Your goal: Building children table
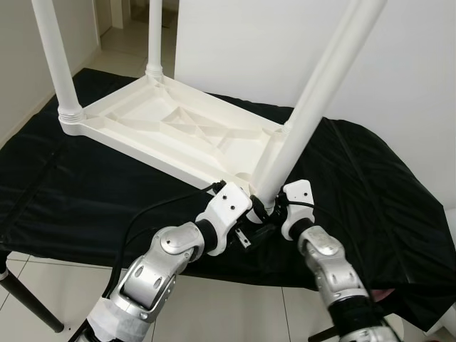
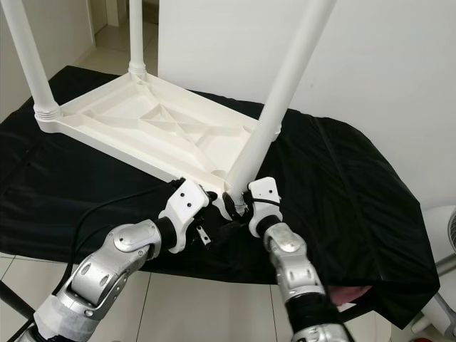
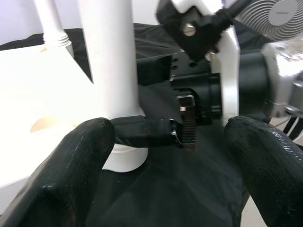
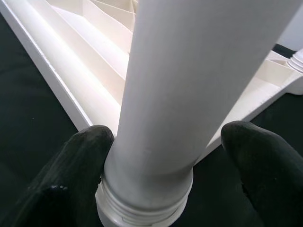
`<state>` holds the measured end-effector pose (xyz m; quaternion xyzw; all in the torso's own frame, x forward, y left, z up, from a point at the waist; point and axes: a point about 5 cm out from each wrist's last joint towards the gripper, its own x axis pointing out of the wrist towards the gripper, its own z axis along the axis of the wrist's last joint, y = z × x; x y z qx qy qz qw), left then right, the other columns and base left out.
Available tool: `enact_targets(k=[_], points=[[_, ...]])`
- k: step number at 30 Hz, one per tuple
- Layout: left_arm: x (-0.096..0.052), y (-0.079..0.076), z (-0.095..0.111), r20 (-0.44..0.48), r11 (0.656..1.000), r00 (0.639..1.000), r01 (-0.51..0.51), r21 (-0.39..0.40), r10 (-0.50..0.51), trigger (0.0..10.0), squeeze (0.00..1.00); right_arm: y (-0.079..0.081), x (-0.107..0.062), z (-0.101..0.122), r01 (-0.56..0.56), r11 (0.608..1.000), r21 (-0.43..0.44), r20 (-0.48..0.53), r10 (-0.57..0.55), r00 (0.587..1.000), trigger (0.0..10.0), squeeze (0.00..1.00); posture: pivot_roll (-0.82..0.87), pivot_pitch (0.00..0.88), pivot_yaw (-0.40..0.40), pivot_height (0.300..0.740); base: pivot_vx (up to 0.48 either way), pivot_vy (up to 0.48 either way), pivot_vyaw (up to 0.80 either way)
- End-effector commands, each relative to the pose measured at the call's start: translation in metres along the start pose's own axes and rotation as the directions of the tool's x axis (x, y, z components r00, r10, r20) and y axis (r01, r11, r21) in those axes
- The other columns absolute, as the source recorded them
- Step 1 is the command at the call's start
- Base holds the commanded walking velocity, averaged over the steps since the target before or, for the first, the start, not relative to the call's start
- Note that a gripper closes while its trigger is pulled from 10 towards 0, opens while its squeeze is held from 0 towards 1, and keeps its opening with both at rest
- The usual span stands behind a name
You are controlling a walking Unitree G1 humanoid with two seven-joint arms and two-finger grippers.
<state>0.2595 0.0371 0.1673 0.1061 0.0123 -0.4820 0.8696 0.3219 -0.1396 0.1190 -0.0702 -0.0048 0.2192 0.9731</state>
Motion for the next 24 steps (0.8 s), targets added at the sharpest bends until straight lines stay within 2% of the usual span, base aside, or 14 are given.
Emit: enact_targets(k=[1, 7, 12, 16, 17, 19, 24], points=[[0.004, -0.002, 0.000, -0.005, 1.000, 1.000, 0.007, 0.000, -0.007, 10.0, 0.00, -0.012, -0.003, -0.004, 0.001, 1.000, 0.005, -0.011, 0.000, 1.000, 10.0, 0.00, 0.05, 0.000, -0.177, 0.740, 0.000, 0.000, 0.00], [0.003, 0.002, 0.000, -0.006, 1.000, 1.000, 0.001, 0.005, -0.001, 10.0, 0.00, -0.013, 0.006, -0.006, -0.121, 0.992, 0.031, -0.021, 0.122, 0.992, 10.0, 0.00, 0.06, 0.000, -0.183, 0.740, 0.000, 0.000, 0.00], [0.003, 0.003, 0.001, -0.005, 1.000, 1.000, -0.006, 0.009, 0.006, 10.0, 0.00, 0.001, 0.016, -0.011, -0.279, 0.955, 0.099, -0.015, 0.281, 0.959, 10.0, 0.00, 0.07, 0.000, -0.184, 0.740, 0.000, 0.000, 0.00], [0.003, 0.003, 0.001, -0.005, 1.000, 1.000, -0.006, 0.010, 0.006, 10.0, 0.00, 0.002, 0.018, -0.011, -0.288, 0.952, 0.106, -0.012, 0.291, 0.957, 10.0, 0.00, 0.07, 0.000, -0.184, 0.740, 0.000, 0.000, 0.00], [0.002, 0.004, 0.002, -0.006, 1.000, 1.000, -0.009, 0.012, 0.009, 10.0, 0.00, 0.005, 0.026, -0.010, -0.302, 0.945, 0.125, -0.003, 0.305, 0.952, 10.0, 0.00, 0.08, 0.000, -0.182, 0.740, 0.000, 0.000, 0.00], [0.002, 0.004, 0.002, -0.007, 1.000, 1.000, -0.009, 0.013, 0.010, 10.0, 0.00, 0.005, 0.029, -0.009, -0.298, 0.947, 0.121, 0.000, 0.300, 0.954, 10.0, 0.00, 0.08, 0.000, -0.182, 0.740, 0.000, 0.000, 0.00], [0.000, 0.003, 0.000, -0.014, 1.000, 1.000, -0.001, 0.013, 0.002, 10.0, 0.00, -0.002, 0.036, -0.003, -0.264, 0.958, 0.116, 0.014, 0.264, 0.964, 10.0, 0.00, 0.09, 0.000, -0.179, 0.740, 0.000, 0.000, 0.00]])
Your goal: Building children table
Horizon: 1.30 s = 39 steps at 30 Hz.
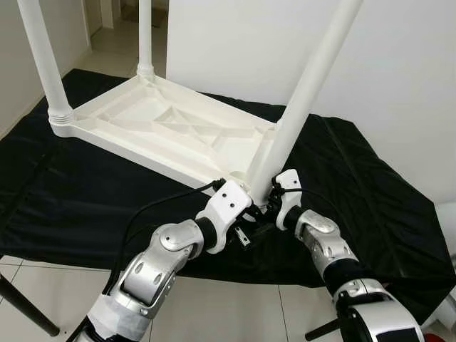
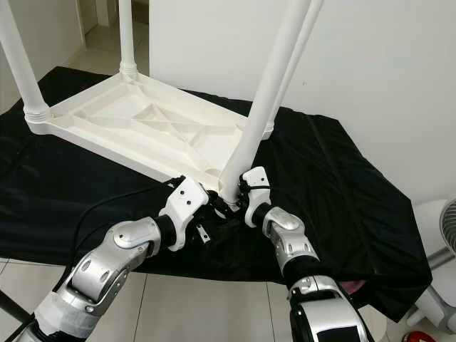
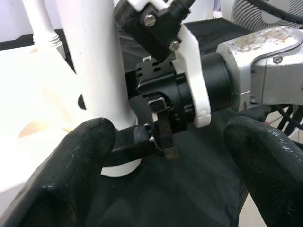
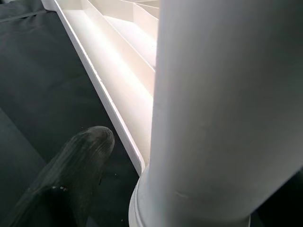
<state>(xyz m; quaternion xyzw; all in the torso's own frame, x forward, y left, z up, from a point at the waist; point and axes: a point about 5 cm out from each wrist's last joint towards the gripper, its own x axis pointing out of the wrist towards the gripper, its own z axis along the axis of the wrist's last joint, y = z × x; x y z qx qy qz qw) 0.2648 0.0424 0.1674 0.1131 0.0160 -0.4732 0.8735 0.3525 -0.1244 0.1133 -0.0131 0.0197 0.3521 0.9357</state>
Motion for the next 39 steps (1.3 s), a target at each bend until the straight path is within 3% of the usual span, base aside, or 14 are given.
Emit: enact_targets(k=[1, 4, 5, 7, 8, 9, 10, 26, 27, 28, 30, 35, 39], points=[[0.001, -0.004, 0.001, -0.002, 1.000, 1.000, 0.021, 0.005, -0.021, 10.0, 0.00, -0.004, 0.001, 0.003, 0.013, 1.000, 0.005, 0.008, -0.013, 1.000, 10.0, 0.00, 0.09, 0.000, -0.179, 0.740, 0.000, 0.000, 0.00], [0.000, -0.006, 0.000, -0.010, 1.000, 0.999, 0.031, 0.004, -0.031, 10.0, 0.00, -0.006, 0.002, 0.004, 0.012, 1.000, 0.007, 0.012, -0.013, 1.000, 9.5, 0.00, 0.09, 0.000, -0.179, 0.740, 0.000, 0.000, 0.00], [-0.001, -0.006, -0.002, -0.015, 0.999, 0.999, 0.034, 0.002, -0.034, 10.0, 0.00, -0.007, 0.001, 0.003, 0.016, 1.000, 0.003, 0.007, -0.016, 1.000, 3.7, 0.00, 0.09, 0.000, -0.180, 0.740, 0.000, 0.000, 0.00], [-0.002, -0.007, -0.003, -0.019, 0.999, 0.999, 0.036, 0.000, -0.036, 10.0, 0.00, -0.008, 0.000, 0.003, 0.018, 1.000, 0.001, 0.005, -0.018, 1.000, 3.7, 0.00, 0.09, 0.000, -0.180, 0.740, 0.000, 0.000, 0.00], [-0.003, -0.007, -0.003, -0.022, 0.999, 0.999, 0.037, -0.002, -0.037, 10.0, 0.00, -0.009, 0.000, 0.003, 0.020, 1.000, -0.002, 0.003, -0.020, 1.000, 1.8, 0.00, 0.09, 0.000, -0.182, 0.740, 0.000, 0.000, 0.00], [-0.003, -0.007, -0.003, -0.022, 0.999, 0.999, 0.037, -0.002, -0.037, 10.0, 0.00, -0.009, 0.000, 0.003, 0.020, 1.000, -0.002, 0.003, -0.020, 1.000, 1.8, 0.00, 0.09, 0.000, -0.182, 0.740, 0.000, 0.000, 0.00], [-0.004, -0.007, -0.004, -0.023, 1.000, 0.999, 0.031, -0.002, -0.031, 10.0, 0.00, -0.011, -0.002, 0.001, 0.023, 1.000, -0.004, 0.000, -0.023, 1.000, 0.0, 0.00, 0.09, 0.000, -0.184, 0.740, 0.000, 0.000, 0.00], [-0.005, -0.010, -0.006, -0.024, 1.000, 1.000, 0.018, -0.017, -0.018, 10.0, 0.00, -0.015, -0.016, -0.011, 0.083, 0.996, 0.028, 0.006, -0.084, 0.996, 0.0, 0.00, 0.08, 0.000, -0.191, 0.740, 0.000, 0.000, 0.00], [-0.005, -0.010, -0.006, -0.025, 1.000, 0.999, 0.021, -0.018, -0.022, 10.0, 0.00, -0.015, -0.017, -0.013, 0.128, 0.991, 0.035, -0.004, -0.128, 0.992, 9.5, 0.00, 0.07, 0.000, -0.191, 0.740, 0.000, 0.000, 0.00], [-0.005, -0.010, -0.006, -0.025, 1.000, 0.999, 0.021, -0.018, -0.022, 10.0, 0.00, -0.015, -0.017, -0.013, 0.128, 0.991, 0.035, -0.004, -0.128, 0.992, 9.5, 0.00, 0.07, 0.000, -0.191, 0.740, 0.000, 0.000, 0.00], [-0.005, -0.012, -0.007, -0.028, 0.999, 0.999, 0.031, -0.020, -0.031, 10.0, 0.00, -0.018, -0.018, -0.016, 0.296, 0.954, 0.045, -0.026, -0.295, 0.955, 10.0, 0.00, 0.07, 0.000, -0.187, 0.740, 0.000, 0.000, 0.00], [-0.005, -0.013, -0.007, -0.027, 0.999, 0.999, 0.038, -0.021, -0.039, 10.0, 0.00, -0.017, -0.018, -0.013, 0.403, 0.912, 0.073, -0.008, -0.404, 0.915, 10.0, 0.00, 0.07, 0.000, -0.186, 0.740, 0.000, 0.000, 0.00], [-0.005, -0.015, -0.007, -0.028, 0.999, 0.999, 0.045, -0.023, -0.046, 10.0, 0.00, -0.016, -0.020, -0.012, 0.545, 0.830, 0.120, -0.026, -0.546, 0.837, 10.0, 0.00, 0.06, 0.000, -0.188, 0.740, 0.000, 0.000, 0.00]])
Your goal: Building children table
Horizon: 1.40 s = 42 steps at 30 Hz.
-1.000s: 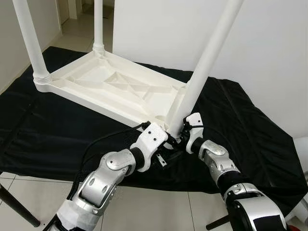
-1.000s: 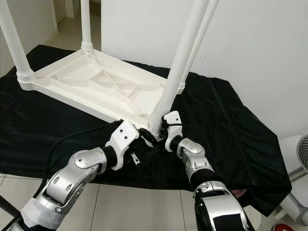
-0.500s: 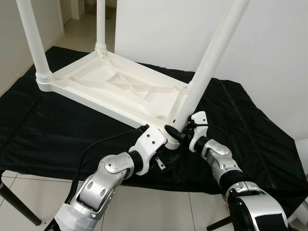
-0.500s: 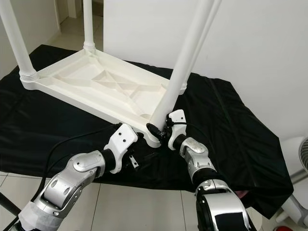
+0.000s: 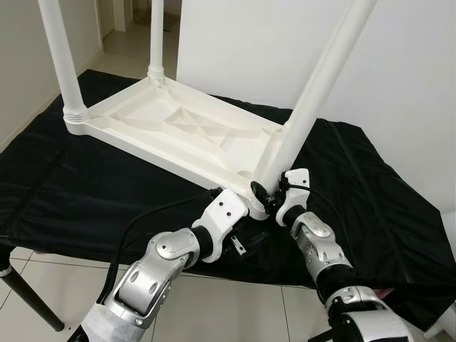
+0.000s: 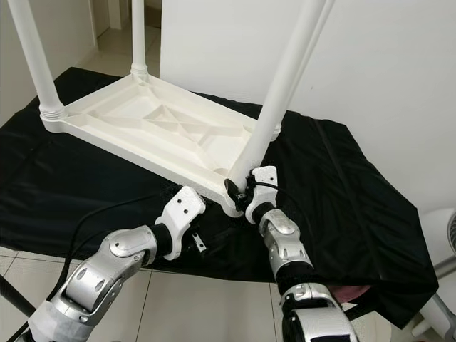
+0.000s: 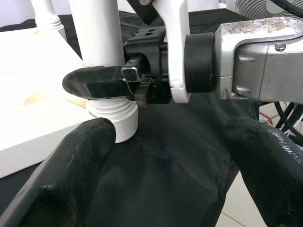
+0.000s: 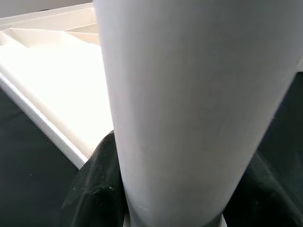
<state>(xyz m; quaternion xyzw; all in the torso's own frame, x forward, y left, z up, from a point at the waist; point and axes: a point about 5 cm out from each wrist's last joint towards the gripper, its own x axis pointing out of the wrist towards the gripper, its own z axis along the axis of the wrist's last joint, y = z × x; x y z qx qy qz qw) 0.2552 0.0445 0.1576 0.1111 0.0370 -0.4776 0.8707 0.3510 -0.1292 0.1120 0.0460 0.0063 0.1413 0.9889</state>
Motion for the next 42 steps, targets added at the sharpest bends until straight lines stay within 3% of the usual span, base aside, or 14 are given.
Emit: enact_targets(k=[1, 7, 9, 13, 20, 21, 22, 35, 36, 38, 39, 42], points=[[0.001, -0.006, 0.002, 0.005, 1.000, 1.000, 0.030, 0.001, -0.030, 10.0, 0.00, -0.020, -0.009, -0.008, 0.147, 0.989, -0.006, -0.046, -0.147, 0.988, 10.0, 0.00, 0.06, 0.000, -0.188, 0.740, 0.000, 0.000, 0.00], [0.002, -0.008, 0.002, 0.004, 0.999, 0.999, 0.036, 0.001, -0.036, 10.0, 0.00, -0.009, -0.018, -0.014, 0.312, 0.950, 0.007, -0.047, -0.312, 0.949, 10.0, 0.00, 0.06, 0.000, -0.191, 0.740, 0.000, 0.000, 0.00], [0.003, -0.008, 0.002, 0.005, 0.999, 0.999, 0.037, 0.001, -0.037, 10.0, 0.00, 0.004, -0.024, -0.022, 0.400, 0.916, 0.021, -0.075, -0.398, 0.914, 10.0, 0.00, 0.06, 0.000, -0.194, 0.740, 0.000, 0.000, 0.00], [0.003, -0.008, 0.003, 0.009, 0.999, 0.999, 0.036, 0.000, -0.036, 10.0, 0.00, 0.020, -0.022, -0.019, 0.337, 0.941, 0.025, -0.063, -0.335, 0.940, 10.0, 0.00, 0.07, 0.000, -0.194, 0.740, 0.000, 0.000, 0.00], [0.002, -0.008, 0.002, 0.008, 0.999, 0.999, 0.037, 0.002, -0.037, 10.0, 0.00, 0.015, -0.025, -0.015, 0.353, 0.935, 0.015, -0.051, -0.352, 0.935, 10.0, 0.00, 0.07, 0.000, -0.195, 0.740, 0.000, 0.000, 0.00], [0.002, -0.008, 0.002, 0.007, 0.999, 0.999, 0.036, 0.003, -0.036, 10.0, 0.00, 0.014, -0.026, -0.015, 0.354, 0.935, 0.018, -0.048, -0.353, 0.935, 10.0, 0.13, 0.07, 0.000, -0.195, 0.740, 0.000, 0.000, 0.00], [0.002, -0.008, 0.002, 0.007, 0.999, 0.999, 0.036, 0.002, -0.036, 10.0, 0.00, 0.013, -0.027, -0.014, 0.354, 0.935, 0.023, -0.042, -0.353, 0.935, 10.0, 1.00, 0.07, 0.000, -0.196, 0.740, 0.000, 0.000, 0.00], [0.002, -0.009, 0.002, 0.004, 0.999, 0.999, 0.043, 0.002, -0.043, 10.0, 0.00, 0.008, -0.045, -0.006, 0.259, 0.965, 0.042, 0.041, -0.260, 0.965, 10.0, 1.00, 0.06, 0.000, -0.189, 0.740, 0.000, 0.000, 0.00], [0.002, -0.009, 0.002, 0.006, 0.999, 0.999, 0.043, 0.004, -0.043, 10.0, 0.00, 0.005, -0.049, -0.010, 0.197, 0.980, 0.032, 0.023, -0.197, 0.980, 10.0, 0.64, 0.06, 0.000, -0.187, 0.740, 0.000, 0.000, 0.00], [0.003, -0.008, 0.002, 0.007, 0.999, 0.999, 0.043, 0.005, -0.043, 10.0, 0.00, 0.003, -0.052, -0.011, 0.166, 0.986, 0.013, 0.019, -0.166, 0.986, 10.0, 0.64, 0.06, 0.000, -0.187, 0.740, 0.000, 0.000, 0.00], [0.003, -0.008, 0.003, 0.007, 0.999, 0.999, 0.043, 0.005, -0.043, 10.0, 0.00, 0.002, -0.052, -0.012, 0.151, 0.988, 0.018, 0.016, -0.151, 0.988, 10.0, 0.00, 0.06, 0.000, -0.185, 0.740, 0.000, 0.000, 0.00], [0.004, -0.007, 0.003, 0.008, 0.999, 0.999, 0.043, 0.005, -0.043, 10.0, 0.00, -0.002, -0.053, -0.012, 0.111, 0.994, 0.001, 0.015, -0.111, 0.994, 10.0, 0.00, 0.06, 0.000, -0.180, 0.740, 0.000, 0.000, 0.00]])
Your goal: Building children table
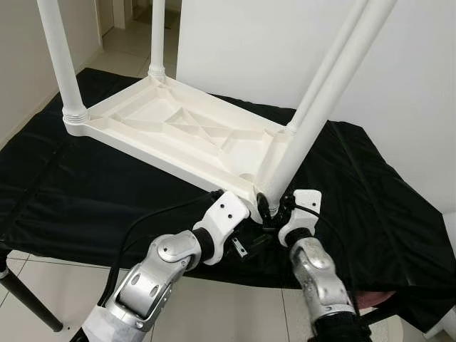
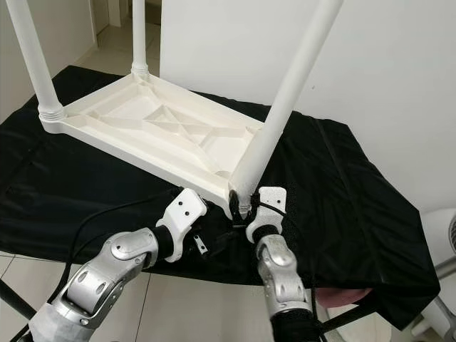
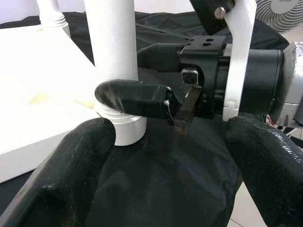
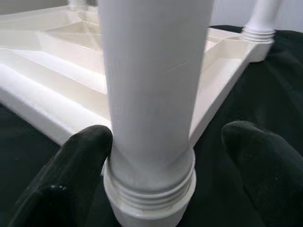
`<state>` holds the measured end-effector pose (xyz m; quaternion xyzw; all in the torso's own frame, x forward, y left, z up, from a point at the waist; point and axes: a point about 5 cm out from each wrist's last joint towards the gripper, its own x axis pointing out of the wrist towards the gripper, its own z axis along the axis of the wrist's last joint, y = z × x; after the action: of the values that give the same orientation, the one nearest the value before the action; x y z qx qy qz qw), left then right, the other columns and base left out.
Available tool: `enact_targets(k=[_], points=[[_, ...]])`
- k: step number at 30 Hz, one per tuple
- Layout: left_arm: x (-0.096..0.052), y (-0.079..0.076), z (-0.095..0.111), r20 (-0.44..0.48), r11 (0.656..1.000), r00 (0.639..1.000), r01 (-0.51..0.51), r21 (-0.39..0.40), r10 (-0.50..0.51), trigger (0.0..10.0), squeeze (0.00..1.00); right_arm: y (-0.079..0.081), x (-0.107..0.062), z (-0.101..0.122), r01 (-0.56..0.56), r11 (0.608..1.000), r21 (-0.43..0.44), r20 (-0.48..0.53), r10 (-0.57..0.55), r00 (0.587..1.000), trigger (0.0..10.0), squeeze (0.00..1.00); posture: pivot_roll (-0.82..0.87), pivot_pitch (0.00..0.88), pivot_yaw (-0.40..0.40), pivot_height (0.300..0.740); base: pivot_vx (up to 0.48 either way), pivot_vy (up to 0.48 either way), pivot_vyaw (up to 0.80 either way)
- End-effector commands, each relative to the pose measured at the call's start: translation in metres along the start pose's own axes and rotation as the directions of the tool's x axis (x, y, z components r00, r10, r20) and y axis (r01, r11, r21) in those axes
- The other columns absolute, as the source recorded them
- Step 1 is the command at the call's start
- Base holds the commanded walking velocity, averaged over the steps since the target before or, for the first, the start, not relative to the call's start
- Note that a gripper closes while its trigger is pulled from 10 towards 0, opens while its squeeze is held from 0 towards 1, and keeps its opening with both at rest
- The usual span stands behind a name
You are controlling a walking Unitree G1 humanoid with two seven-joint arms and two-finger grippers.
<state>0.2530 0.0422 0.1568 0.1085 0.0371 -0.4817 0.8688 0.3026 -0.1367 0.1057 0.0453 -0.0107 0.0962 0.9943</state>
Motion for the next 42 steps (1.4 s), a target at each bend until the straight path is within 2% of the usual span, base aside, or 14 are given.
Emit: enact_targets(k=[1, 6, 7, 10, 16, 18, 27, 33, 34, 35, 40, 42], points=[[0.003, -0.003, 0.003, 0.005, 0.999, 0.999, 0.033, 0.010, -0.033, 10.0, 0.00, -0.011, -0.004, -0.005, 0.001, 1.000, -0.013, -0.023, -0.001, 1.000, 10.0, 0.00, 0.06, 0.000, -0.180, 0.740, 0.000, 0.000, 0.00], [0.005, -0.002, 0.004, 0.009, 0.999, 0.999, 0.031, 0.013, -0.031, 10.0, 0.00, -0.024, 0.003, 0.001, -0.169, 0.984, -0.056, -0.028, 0.167, 0.985, 10.0, 0.00, 0.05, 0.000, -0.174, 0.740, 0.000, 0.000, 0.00], [0.005, -0.002, 0.004, 0.009, 0.999, 0.999, 0.031, 0.013, -0.031, 10.0, 0.00, -0.024, 0.003, 0.001, -0.169, 0.984, -0.056, -0.028, 0.167, 0.985, 10.0, 0.00, 0.05, 0.000, -0.174, 0.740, 0.000, 0.000, 0.00], [0.006, 0.000, 0.006, 0.014, 1.000, 1.000, 0.026, 0.016, -0.027, 10.0, 0.00, -0.030, 0.010, 0.008, -0.292, 0.953, -0.086, -0.035, 0.290, 0.956, 10.0, 0.00, 0.05, 0.000, -0.172, 0.740, 0.000, 0.000, 0.00], [0.006, 0.001, 0.007, 0.015, 1.000, 1.000, 0.024, 0.019, -0.024, 10.0, 0.00, -0.027, 0.022, 0.013, -0.392, 0.916, -0.092, -0.053, 0.388, 0.920, 10.0, 0.00, 0.06, 0.000, -0.172, 0.740, 0.000, 0.000, 0.00], [0.005, 0.002, 0.008, 0.016, 1.000, 1.000, 0.020, 0.020, -0.020, 10.0, 0.00, -0.019, 0.034, 0.017, -0.469, 0.876, -0.117, -0.077, 0.463, 0.883, 10.0, 0.00, 0.06, 0.000, -0.171, 0.740, 0.000, 0.000, 0.00], [0.005, 0.002, 0.009, 0.018, 1.000, 1.000, 0.017, 0.024, -0.018, 10.0, 0.00, 0.002, 0.052, 0.020, -0.550, 0.824, -0.137, -0.107, 0.540, 0.835, 10.0, 0.00, 0.07, 0.000, -0.168, 0.740, 0.000, 0.000, 0.00], [0.005, 0.003, 0.009, 0.015, 1.000, 1.000, 0.011, 0.026, -0.011, 10.0, 0.00, 0.003, 0.054, 0.017, -0.561, 0.819, -0.119, -0.113, 0.551, 0.827, 10.0, 0.00, 0.08, 0.000, -0.169, 0.740, 0.000, 0.000, 0.00], [0.004, 0.003, 0.009, 0.014, 1.000, 1.000, 0.008, 0.026, -0.009, 10.0, 0.00, 0.002, 0.053, 0.015, -0.564, 0.818, -0.114, -0.119, 0.553, 0.825, 1.1, 0.00, 0.09, 0.000, -0.176, 0.740, 0.000, 0.000, 0.00], [0.003, 0.003, 0.008, 0.013, 1.000, 1.000, 0.007, 0.023, -0.008, 10.0, 0.00, -0.001, 0.050, 0.010, -0.566, 0.819, -0.099, -0.134, 0.552, 0.823, 0.0, 0.00, 0.09, 0.000, -0.173, 0.740, 0.000, 0.000, 0.00], [0.003, 0.002, 0.008, 0.012, 1.000, 1.000, 0.009, 0.022, -0.009, 10.0, 0.00, -0.006, 0.048, 0.006, -0.561, 0.823, -0.089, -0.144, 0.546, 0.825, 0.0, 0.00, 0.08, 0.000, -0.169, 0.740, 0.000, 0.000, 0.00], [0.003, 0.001, 0.007, 0.009, 1.000, 1.000, 0.017, 0.020, -0.017, 10.0, 0.00, -0.013, 0.045, 0.004, -0.541, 0.837, -0.077, -0.147, 0.527, 0.837, 0.0, 0.00, 0.08, 0.000, -0.164, 0.740, 0.000, 0.000, 0.00]])
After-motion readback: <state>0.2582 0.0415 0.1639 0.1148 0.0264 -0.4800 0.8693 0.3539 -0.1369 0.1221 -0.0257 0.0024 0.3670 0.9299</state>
